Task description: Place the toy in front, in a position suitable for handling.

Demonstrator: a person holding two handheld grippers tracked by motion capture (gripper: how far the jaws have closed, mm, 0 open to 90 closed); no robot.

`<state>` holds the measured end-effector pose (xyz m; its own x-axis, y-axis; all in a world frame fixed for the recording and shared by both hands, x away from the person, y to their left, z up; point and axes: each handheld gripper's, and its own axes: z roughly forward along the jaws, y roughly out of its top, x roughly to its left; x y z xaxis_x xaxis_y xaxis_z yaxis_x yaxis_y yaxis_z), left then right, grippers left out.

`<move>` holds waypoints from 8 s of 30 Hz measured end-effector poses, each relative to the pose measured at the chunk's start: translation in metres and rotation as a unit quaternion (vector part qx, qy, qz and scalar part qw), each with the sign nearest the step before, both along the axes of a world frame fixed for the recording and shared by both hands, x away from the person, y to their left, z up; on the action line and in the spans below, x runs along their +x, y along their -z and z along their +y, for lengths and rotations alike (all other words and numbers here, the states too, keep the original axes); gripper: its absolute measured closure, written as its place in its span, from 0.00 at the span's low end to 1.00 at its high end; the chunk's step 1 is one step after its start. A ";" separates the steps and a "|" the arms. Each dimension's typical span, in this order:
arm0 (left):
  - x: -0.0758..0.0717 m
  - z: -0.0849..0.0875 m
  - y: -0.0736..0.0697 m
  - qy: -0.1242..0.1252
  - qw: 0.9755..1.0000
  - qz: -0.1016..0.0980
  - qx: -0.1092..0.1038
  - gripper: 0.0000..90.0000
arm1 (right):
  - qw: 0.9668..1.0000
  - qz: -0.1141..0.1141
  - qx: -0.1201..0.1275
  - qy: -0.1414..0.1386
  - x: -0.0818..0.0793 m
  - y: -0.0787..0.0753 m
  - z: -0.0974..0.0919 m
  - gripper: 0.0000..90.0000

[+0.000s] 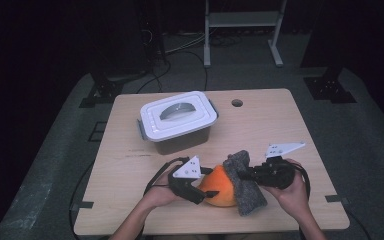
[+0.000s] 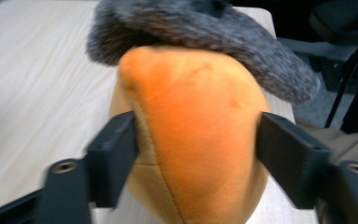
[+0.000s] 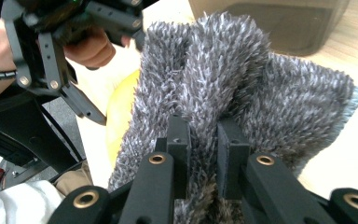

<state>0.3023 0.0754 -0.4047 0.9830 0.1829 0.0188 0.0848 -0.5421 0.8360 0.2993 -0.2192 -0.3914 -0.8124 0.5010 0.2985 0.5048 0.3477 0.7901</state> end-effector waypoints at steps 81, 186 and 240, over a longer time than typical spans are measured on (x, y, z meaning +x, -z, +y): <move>0.013 0.031 0.003 0.013 1.000 0.000 0.023 0.34 | 0.998 0.048 -0.002 -0.048 -0.001 0.021 0.016 0.86; 0.003 0.022 -0.018 0.019 1.000 -0.013 -0.014 0.27 | 0.999 0.003 0.009 -0.051 -0.005 0.010 0.031 0.86; 0.009 0.026 -0.016 -0.001 1.000 0.022 0.000 0.13 | 0.999 -0.008 0.020 -0.044 -0.008 0.009 0.026 0.85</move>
